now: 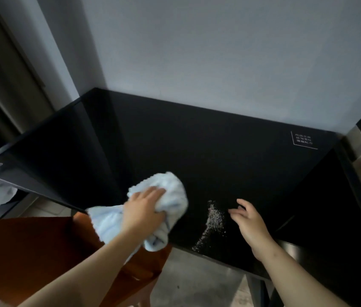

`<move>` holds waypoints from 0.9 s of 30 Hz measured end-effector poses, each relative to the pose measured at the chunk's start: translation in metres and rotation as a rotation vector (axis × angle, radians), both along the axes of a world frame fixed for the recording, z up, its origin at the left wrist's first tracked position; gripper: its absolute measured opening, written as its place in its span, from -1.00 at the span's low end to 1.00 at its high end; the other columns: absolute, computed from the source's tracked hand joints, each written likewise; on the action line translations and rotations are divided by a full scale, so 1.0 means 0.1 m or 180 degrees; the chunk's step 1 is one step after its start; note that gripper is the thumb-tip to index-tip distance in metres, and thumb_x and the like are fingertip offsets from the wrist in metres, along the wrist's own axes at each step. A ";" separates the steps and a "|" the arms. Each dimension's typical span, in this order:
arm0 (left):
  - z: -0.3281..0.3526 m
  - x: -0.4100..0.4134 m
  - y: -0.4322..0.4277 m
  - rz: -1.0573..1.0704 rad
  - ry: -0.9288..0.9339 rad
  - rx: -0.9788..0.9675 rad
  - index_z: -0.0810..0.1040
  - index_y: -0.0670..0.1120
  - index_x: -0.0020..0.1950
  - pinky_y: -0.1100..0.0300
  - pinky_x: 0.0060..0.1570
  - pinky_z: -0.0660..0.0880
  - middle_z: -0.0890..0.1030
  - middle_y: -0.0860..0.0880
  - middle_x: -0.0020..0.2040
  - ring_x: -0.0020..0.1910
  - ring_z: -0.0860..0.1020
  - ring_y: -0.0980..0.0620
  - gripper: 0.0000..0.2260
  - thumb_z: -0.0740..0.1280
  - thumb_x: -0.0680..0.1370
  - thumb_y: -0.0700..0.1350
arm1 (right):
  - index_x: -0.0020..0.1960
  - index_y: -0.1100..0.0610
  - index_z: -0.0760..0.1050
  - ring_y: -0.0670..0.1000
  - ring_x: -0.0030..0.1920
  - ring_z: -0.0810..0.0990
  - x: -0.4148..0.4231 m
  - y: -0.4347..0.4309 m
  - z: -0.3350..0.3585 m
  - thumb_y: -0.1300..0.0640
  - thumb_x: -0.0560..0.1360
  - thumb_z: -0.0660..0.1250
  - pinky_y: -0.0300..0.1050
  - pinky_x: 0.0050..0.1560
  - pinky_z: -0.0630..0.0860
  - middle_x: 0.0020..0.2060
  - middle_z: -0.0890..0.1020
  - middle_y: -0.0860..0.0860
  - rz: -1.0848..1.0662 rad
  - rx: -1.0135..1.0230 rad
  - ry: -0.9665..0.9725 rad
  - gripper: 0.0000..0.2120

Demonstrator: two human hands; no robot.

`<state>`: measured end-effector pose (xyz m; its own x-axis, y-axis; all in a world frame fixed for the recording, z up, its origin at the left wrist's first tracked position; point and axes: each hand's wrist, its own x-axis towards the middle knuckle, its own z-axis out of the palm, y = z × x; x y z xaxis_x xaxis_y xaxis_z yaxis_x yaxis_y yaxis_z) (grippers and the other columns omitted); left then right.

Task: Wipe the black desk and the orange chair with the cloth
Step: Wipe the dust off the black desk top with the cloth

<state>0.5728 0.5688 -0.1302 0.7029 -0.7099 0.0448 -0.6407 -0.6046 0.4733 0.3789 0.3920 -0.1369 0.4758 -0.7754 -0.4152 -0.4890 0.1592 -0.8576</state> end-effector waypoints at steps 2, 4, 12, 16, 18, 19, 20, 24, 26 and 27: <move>0.00 0.19 0.32 0.1057 0.0087 0.0132 0.39 0.12 0.32 -0.08 0.20 0.31 0.42 0.06 0.30 0.30 0.34 -0.08 -0.60 0.30 0.48 0.01 | 0.37 0.00 0.33 -0.07 0.18 0.45 -0.03 0.01 -0.02 0.19 0.53 0.26 -0.14 0.18 0.32 -0.06 0.52 -0.23 0.0072 -0.0073 0.0010 -0.58; -0.03 0.22 0.45 0.1468 0.0249 0.0402 0.37 0.13 0.27 -0.11 0.16 0.31 0.42 0.05 0.26 0.27 0.33 -0.11 -0.65 0.25 0.49 0.07 | 0.33 0.00 0.36 -0.11 0.15 0.44 -0.06 0.03 -0.04 0.20 0.53 0.26 -0.16 0.16 0.30 -0.08 0.51 -0.26 0.0141 -0.0177 0.0004 -0.62; -0.08 -1.18 -0.33 0.0096 0.0016 0.0509 0.33 0.18 0.21 0.06 0.04 0.33 0.43 0.08 0.16 0.12 0.35 -0.10 -0.67 0.16 0.45 0.12 | 0.20 0.02 0.45 0.00 0.04 0.56 -0.23 0.10 0.00 0.27 0.52 0.23 -0.11 0.09 0.43 -0.01 0.62 -0.01 -0.0530 -0.0299 -0.0332 -0.70; 0.03 -1.47 -0.47 -0.0514 0.0717 0.0452 0.43 0.15 -0.08 0.11 -0.04 0.37 0.51 0.13 -0.04 0.02 0.41 -0.03 -0.87 0.16 0.41 0.01 | 0.16 0.02 0.48 0.04 0.03 0.57 -0.47 0.14 0.03 0.26 0.50 0.26 -0.06 0.04 0.48 -0.01 0.60 0.04 -0.0941 -0.0273 -0.0414 -0.73; 0.10 -1.44 -0.45 -0.0722 0.1136 0.0294 0.45 0.09 -0.18 0.16 -0.13 0.42 0.54 0.09 -0.18 -0.07 0.51 0.02 -0.92 0.19 0.41 -0.06 | 0.14 0.04 0.48 0.06 0.03 0.58 -0.56 0.15 0.05 0.28 0.50 0.26 -0.05 0.06 0.49 0.01 0.60 0.08 -0.1146 -0.0270 -0.0454 -0.74; 0.14 -1.40 -0.40 -0.0676 0.1355 0.0099 0.50 0.09 -0.17 0.17 -0.16 0.46 0.56 0.08 -0.21 -0.11 0.54 0.05 -0.89 0.21 0.40 -0.09 | 0.12 0.04 0.48 0.06 0.03 0.58 -0.60 0.17 0.06 0.28 0.50 0.25 -0.04 0.08 0.49 0.01 0.60 0.09 -0.1224 -0.0297 -0.0469 -0.75; 0.19 -1.35 -0.32 -0.0546 0.1496 -0.0155 0.53 0.11 -0.15 0.16 -0.16 0.52 0.59 0.07 -0.22 -0.14 0.57 0.10 -0.86 0.23 0.39 -0.11 | 0.12 0.03 0.48 0.05 0.03 0.57 -0.63 0.19 0.07 0.27 0.51 0.25 -0.04 0.08 0.49 0.01 0.60 0.08 -0.1279 -0.0330 -0.0469 -0.76; 0.36 -1.09 0.01 0.0103 0.1469 -0.0911 0.55 0.11 -0.17 0.02 -0.11 0.58 0.63 0.03 -0.25 -0.19 0.60 0.11 -0.85 0.23 0.35 -0.05 | 0.17 0.03 0.47 -0.02 -0.01 0.49 -0.82 0.30 0.10 0.21 0.54 0.24 -0.08 -0.02 0.44 0.00 0.54 -0.03 -0.1378 -0.0894 -0.0050 -0.77; 0.37 -1.00 0.16 0.0298 0.1339 -0.0947 0.53 0.05 -0.15 -0.09 -0.03 0.53 0.63 -0.04 -0.22 -0.13 0.59 -0.04 -0.81 0.18 0.34 0.04 | 0.18 0.04 0.47 0.04 0.06 0.50 -0.90 0.34 0.11 0.19 0.55 0.22 0.04 0.13 0.46 -0.02 0.54 -0.04 -0.1209 -0.1188 0.0214 -0.77; 0.36 -0.97 0.21 0.0445 0.1289 -0.0941 0.51 0.08 -0.15 -0.11 0.00 0.51 0.63 -0.06 -0.17 -0.08 0.58 -0.08 -0.87 0.22 0.36 0.02 | 0.19 0.05 0.46 0.08 0.12 0.50 -0.92 0.35 0.12 0.20 0.55 0.21 0.11 0.21 0.43 -0.01 0.55 -0.04 -0.1074 -0.1284 0.0322 -0.77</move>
